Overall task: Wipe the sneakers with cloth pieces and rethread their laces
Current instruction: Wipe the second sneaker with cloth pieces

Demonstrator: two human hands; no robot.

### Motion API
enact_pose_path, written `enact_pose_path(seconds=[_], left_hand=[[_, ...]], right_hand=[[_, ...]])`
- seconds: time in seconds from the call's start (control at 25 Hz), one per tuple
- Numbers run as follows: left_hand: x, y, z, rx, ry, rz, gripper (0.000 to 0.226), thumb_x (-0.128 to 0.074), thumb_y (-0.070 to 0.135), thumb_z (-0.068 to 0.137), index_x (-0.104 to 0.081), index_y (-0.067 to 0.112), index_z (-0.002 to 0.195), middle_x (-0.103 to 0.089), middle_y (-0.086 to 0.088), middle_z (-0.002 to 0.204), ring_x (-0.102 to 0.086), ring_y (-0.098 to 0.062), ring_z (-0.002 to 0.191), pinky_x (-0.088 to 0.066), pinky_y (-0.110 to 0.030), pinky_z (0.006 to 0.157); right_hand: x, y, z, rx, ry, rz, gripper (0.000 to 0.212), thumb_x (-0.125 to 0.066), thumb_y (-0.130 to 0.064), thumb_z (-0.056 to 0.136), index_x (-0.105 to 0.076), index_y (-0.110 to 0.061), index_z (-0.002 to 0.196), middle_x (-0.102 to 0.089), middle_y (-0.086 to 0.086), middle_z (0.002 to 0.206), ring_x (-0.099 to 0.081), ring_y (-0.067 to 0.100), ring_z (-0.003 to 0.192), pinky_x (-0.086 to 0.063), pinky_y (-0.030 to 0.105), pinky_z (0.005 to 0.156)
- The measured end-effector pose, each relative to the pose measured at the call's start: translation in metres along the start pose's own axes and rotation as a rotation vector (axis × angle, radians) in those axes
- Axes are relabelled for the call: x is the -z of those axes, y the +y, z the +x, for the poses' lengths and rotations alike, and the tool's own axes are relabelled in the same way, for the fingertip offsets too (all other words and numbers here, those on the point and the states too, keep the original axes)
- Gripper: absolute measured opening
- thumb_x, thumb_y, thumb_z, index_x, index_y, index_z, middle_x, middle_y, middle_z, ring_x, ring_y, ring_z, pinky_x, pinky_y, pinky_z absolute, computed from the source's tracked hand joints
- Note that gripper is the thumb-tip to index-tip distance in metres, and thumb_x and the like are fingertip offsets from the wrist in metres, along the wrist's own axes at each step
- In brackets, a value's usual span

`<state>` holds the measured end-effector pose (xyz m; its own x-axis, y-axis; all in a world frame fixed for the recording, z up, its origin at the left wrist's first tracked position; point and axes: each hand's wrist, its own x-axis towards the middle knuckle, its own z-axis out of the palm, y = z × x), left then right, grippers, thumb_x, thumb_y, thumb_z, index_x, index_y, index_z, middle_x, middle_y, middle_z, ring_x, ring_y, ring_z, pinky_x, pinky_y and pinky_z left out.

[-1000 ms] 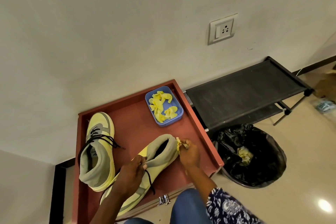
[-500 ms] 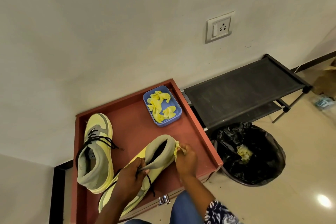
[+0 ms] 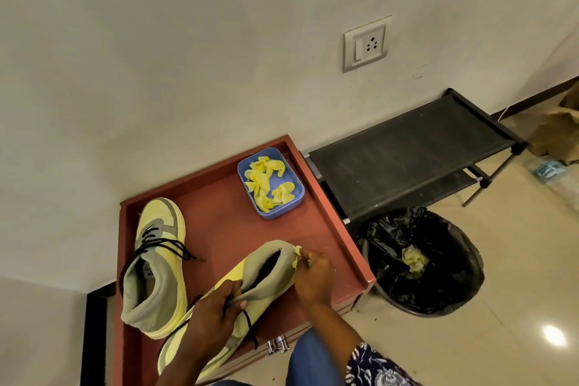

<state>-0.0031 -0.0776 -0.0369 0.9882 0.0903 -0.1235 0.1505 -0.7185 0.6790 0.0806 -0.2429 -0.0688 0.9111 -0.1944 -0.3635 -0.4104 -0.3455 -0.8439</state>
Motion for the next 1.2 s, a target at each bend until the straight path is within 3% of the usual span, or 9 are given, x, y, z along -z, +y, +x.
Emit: enact_pose_path(seconds=[0.16,0.32,0.48,0.6,0.84,0.92,1.0,1.12,1.2], left_hand=[[-0.002,0.003,-0.001,0.035,0.004,0.015,0.009,-0.053,0.035,0.075,-0.055,0.035,0.084,-0.063,0.008,0.087,-0.056,-0.013,0.075,-0.043,-0.023,0.063],[-0.003,0.001,0.001,0.043,0.001,0.039,0.032,-0.054,0.034,0.075,-0.061,0.011,0.096,-0.066,0.002,0.082,-0.057,-0.015,0.082,-0.044,-0.021,0.066],[-0.002,0.001,-0.001,0.031,-0.006,0.022,0.028,-0.051,0.045,0.074,-0.05,0.022,0.089,-0.061,0.0,0.082,-0.055,-0.018,0.071,-0.042,-0.022,0.06],[-0.001,0.002,-0.001,0.015,-0.002,0.046,0.029,-0.049,0.046,0.074,-0.044,0.024,0.093,-0.056,0.004,0.086,-0.052,-0.019,0.069,-0.039,-0.02,0.058],[-0.001,0.003,-0.004,0.028,-0.002,0.026,0.015,-0.052,0.041,0.075,-0.043,0.031,0.08,-0.062,0.001,0.076,-0.053,-0.014,0.065,-0.044,-0.027,0.06],[0.001,0.001,-0.005,0.037,-0.032,0.011,0.019,-0.046,0.051,0.072,-0.042,0.034,0.078,-0.064,-0.001,0.078,-0.057,-0.015,0.072,-0.044,-0.031,0.064],[0.004,-0.001,-0.008,0.037,-0.049,0.019,0.015,-0.044,0.053,0.07,-0.042,0.04,0.076,-0.065,0.002,0.079,-0.057,-0.015,0.073,-0.042,-0.025,0.064],[0.007,0.001,-0.013,0.027,-0.054,0.02,0.013,-0.043,0.055,0.067,-0.043,0.047,0.076,-0.06,0.013,0.08,-0.05,-0.008,0.07,-0.037,-0.015,0.059],[0.006,0.006,-0.017,0.053,-0.02,-0.016,0.021,-0.049,0.053,0.067,-0.045,0.035,0.076,-0.062,0.001,0.078,-0.051,-0.013,0.07,-0.038,-0.017,0.059]], right_hand=[[0.001,-0.005,-0.028,0.079,-0.017,0.022,0.025,-0.052,-0.006,0.09,-0.066,-0.007,0.111,-0.058,0.01,0.106,-0.058,0.021,0.095,-0.038,0.018,0.082],[0.0,-0.002,-0.023,0.099,-0.017,0.002,0.023,-0.053,-0.005,0.09,-0.068,-0.006,0.107,-0.059,0.011,0.103,-0.057,0.022,0.09,-0.041,0.022,0.081],[-0.003,-0.001,0.007,0.038,-0.019,-0.022,0.021,-0.053,-0.006,0.085,-0.073,-0.01,0.089,-0.066,0.012,0.089,-0.06,0.024,0.08,-0.04,0.023,0.069],[0.001,-0.006,0.003,0.007,-0.022,0.045,0.018,-0.054,-0.007,0.085,-0.072,-0.01,0.091,-0.069,0.003,0.088,-0.062,0.02,0.082,-0.044,0.025,0.07],[-0.005,-0.006,-0.051,0.03,-0.042,0.257,0.011,-0.056,-0.008,0.088,-0.066,-0.011,0.093,-0.063,0.0,0.091,-0.058,0.013,0.085,-0.04,0.004,0.067],[-0.007,-0.006,-0.045,-0.023,0.037,0.306,0.012,-0.056,-0.006,0.087,-0.065,-0.013,0.091,-0.063,0.001,0.094,-0.059,0.015,0.088,-0.045,0.011,0.073],[-0.004,-0.011,-0.029,-0.081,0.075,0.378,0.014,-0.058,-0.005,0.086,-0.061,-0.018,0.085,-0.064,0.002,0.094,-0.06,0.018,0.09,-0.049,0.024,0.079],[0.007,-0.015,-0.004,-0.069,0.013,0.409,0.006,-0.063,-0.012,0.085,-0.062,-0.017,0.081,-0.067,0.003,0.088,-0.062,0.02,0.085,-0.048,0.025,0.073],[0.02,-0.012,0.007,-0.096,0.004,0.423,0.004,-0.064,-0.017,0.085,-0.064,-0.013,0.084,-0.069,0.006,0.087,-0.063,0.022,0.083,-0.05,0.025,0.07]])
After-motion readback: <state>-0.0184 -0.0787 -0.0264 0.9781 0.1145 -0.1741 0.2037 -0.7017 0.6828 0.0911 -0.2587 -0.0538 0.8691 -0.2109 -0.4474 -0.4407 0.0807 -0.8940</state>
